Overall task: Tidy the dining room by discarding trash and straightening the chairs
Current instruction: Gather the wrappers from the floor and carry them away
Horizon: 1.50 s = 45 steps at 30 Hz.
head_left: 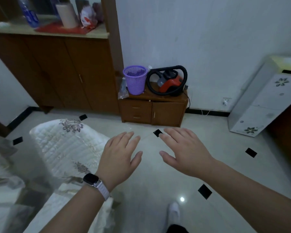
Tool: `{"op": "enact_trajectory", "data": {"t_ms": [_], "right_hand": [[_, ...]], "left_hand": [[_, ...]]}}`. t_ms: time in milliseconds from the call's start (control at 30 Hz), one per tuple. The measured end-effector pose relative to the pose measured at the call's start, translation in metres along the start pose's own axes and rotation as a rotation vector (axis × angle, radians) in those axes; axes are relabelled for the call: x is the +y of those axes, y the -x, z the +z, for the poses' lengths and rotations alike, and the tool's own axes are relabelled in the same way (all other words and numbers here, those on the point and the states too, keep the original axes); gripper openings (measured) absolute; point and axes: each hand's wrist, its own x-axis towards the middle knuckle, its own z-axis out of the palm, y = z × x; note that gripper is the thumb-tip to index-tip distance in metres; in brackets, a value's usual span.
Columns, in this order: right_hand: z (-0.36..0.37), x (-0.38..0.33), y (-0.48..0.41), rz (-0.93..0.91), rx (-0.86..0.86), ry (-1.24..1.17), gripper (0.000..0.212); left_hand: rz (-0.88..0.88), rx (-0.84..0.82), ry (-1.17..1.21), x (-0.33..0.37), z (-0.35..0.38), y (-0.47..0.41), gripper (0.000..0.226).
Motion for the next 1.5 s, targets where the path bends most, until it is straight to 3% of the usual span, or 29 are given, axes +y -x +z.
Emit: {"op": "enact_trajectory", "data": {"t_ms": [433, 633, 800, 1033, 1400, 1500], "right_hand": [[0.081, 0.134, -0.197, -0.148, -0.020, -0.162, 0.052], [0.099, 0.183, -0.295, -0.319, 0.023, -0.156, 0.052], [0.119, 0.174, -0.360, -0.420, 0.076, -0.234, 0.050], [0.163, 0.148, -0.455, -0.518, 0.026, -0.268, 0.050], [0.188, 0.094, -0.647, -0.565, -0.059, -0.062, 0.053], [0.200, 0.068, -0.686, -0.615, -0.062, -0.100, 0.053]], "left_hand": [[-0.170, -0.051, -0.141, -0.077, 0.069, -0.174, 0.047], [-0.218, -0.015, -0.195, -0.096, 0.084, -0.248, 0.044], [-0.300, -0.018, -0.249, -0.139, 0.089, -0.264, 0.043], [-0.372, -0.036, -0.239, -0.228, 0.117, -0.287, 0.043], [-0.429, 0.054, -0.212, -0.416, 0.124, -0.354, 0.043], [-0.478, 0.091, -0.204, -0.452, 0.120, -0.354, 0.042]]}}
